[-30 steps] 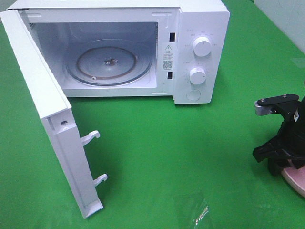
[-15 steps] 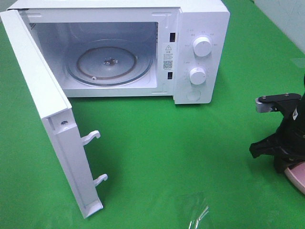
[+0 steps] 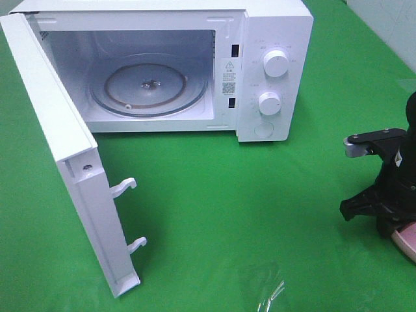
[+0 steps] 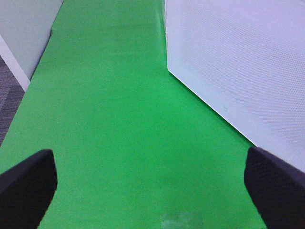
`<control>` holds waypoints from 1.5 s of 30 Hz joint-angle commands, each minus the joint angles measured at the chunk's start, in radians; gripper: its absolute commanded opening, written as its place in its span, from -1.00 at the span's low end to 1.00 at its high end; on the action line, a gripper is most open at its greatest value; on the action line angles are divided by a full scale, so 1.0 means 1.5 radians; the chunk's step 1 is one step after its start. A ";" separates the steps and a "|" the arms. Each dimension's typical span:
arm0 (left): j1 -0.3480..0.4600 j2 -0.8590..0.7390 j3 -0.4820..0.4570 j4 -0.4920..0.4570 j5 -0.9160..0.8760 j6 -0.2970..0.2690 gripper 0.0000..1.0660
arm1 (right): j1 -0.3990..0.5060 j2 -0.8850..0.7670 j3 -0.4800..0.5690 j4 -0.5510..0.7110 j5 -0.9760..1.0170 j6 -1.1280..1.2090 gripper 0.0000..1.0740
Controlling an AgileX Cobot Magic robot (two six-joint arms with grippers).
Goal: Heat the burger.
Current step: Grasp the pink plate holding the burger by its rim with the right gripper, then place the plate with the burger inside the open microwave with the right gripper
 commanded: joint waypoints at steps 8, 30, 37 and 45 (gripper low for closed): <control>0.001 -0.015 0.001 0.001 -0.008 -0.003 0.88 | 0.033 -0.025 0.003 -0.087 0.063 0.077 -1.00; 0.001 -0.015 0.001 0.001 -0.008 -0.003 0.88 | 0.083 -0.109 0.003 -0.177 0.151 0.151 -1.00; 0.001 -0.015 0.001 0.001 -0.008 -0.003 0.88 | 0.092 -0.124 0.003 -0.182 0.173 0.151 -1.00; 0.001 -0.015 0.001 0.001 -0.008 -0.003 0.88 | 0.135 -0.129 0.003 -0.207 0.217 0.166 -1.00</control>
